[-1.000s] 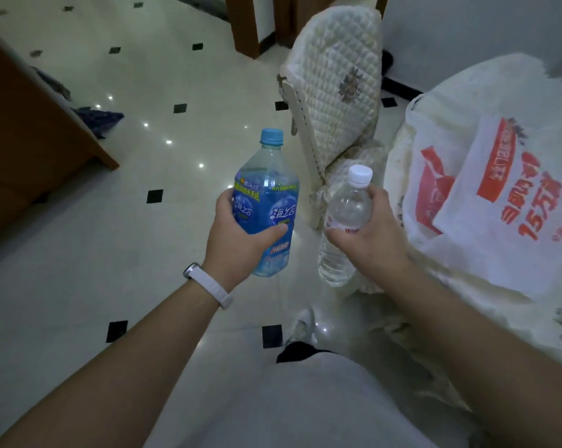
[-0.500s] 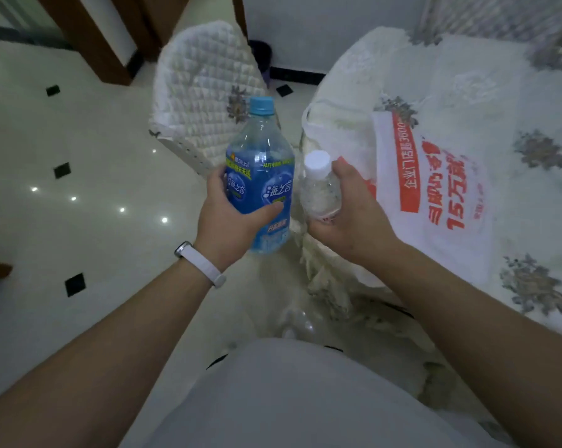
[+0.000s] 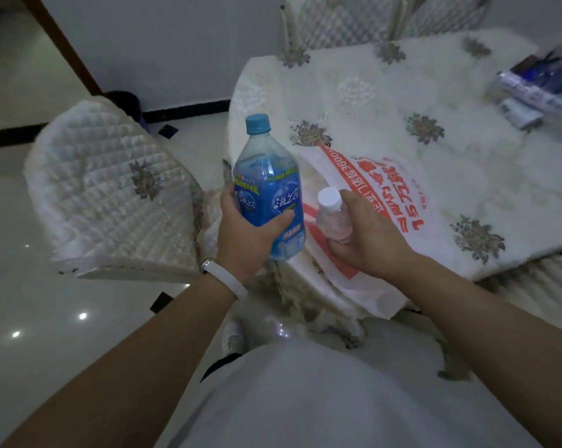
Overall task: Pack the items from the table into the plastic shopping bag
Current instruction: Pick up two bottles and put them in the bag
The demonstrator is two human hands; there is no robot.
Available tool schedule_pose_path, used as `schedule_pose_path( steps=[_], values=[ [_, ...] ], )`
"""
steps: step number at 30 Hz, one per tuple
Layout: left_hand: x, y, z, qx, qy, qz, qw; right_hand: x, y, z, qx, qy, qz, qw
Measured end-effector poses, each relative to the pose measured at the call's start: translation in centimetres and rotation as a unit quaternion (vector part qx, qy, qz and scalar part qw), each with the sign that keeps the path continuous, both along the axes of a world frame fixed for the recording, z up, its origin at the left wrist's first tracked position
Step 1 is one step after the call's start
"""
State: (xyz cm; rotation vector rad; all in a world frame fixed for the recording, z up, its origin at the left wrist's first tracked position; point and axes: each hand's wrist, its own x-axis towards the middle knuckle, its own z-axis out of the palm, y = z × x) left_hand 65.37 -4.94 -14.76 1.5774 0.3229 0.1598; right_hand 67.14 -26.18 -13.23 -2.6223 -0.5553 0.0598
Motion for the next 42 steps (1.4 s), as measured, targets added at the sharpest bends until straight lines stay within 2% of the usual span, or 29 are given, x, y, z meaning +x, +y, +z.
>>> schedule_pose_path(
  steps=[6,13,18,23,26,30,31,33,38,42],
  values=[
    [5.8,0.6,-1.0,-0.034,-0.012,-0.094,0.995,1.2,-0.1,2.0,-0.033,-0.031,-0.149,0.988],
    [9.5,-3.3,-1.3,-0.045,-0.016,-0.186,0.981,1.7,-2.9,4.4,-0.036,-0.064,-0.294,0.953],
    [9.4,-6.6,-1.8,0.024,-0.057,-0.306,0.950,3.0,-6.2,4.2,0.000,-0.070,-0.354,0.933],
    [10.6,-9.7,-2.1,0.129,-0.117,-0.418,0.891,3.8,-9.4,3.9,0.083,-0.059,-0.397,0.912],
    [12.4,-11.8,-2.9,0.197,-0.138,-0.485,0.841,4.3,-11.4,3.5,0.118,-0.057,-0.403,0.906],
    [14.9,-12.3,-5.9,0.414,-0.174,-0.490,0.747,4.7,-14.2,3.0,0.143,-0.049,-0.418,0.896],
    [15.4,-12.7,-6.1,0.445,-0.171,-0.483,0.734,4.8,-14.8,3.0,0.145,-0.049,-0.418,0.895],
    [15.9,-13.7,-5.8,0.469,-0.159,-0.477,0.726,4.9,-15.8,2.8,0.146,-0.044,-0.419,0.895],
    [17.1,-16.7,-5.7,0.513,-0.109,-0.523,0.672,5.0,-16.7,2.3,0.146,-0.021,-0.426,0.893],
    [17.9,-17.5,-6.0,0.570,-0.109,-0.544,0.606,4.9,-16.9,1.7,0.150,-0.005,-0.436,0.887]
  ],
)
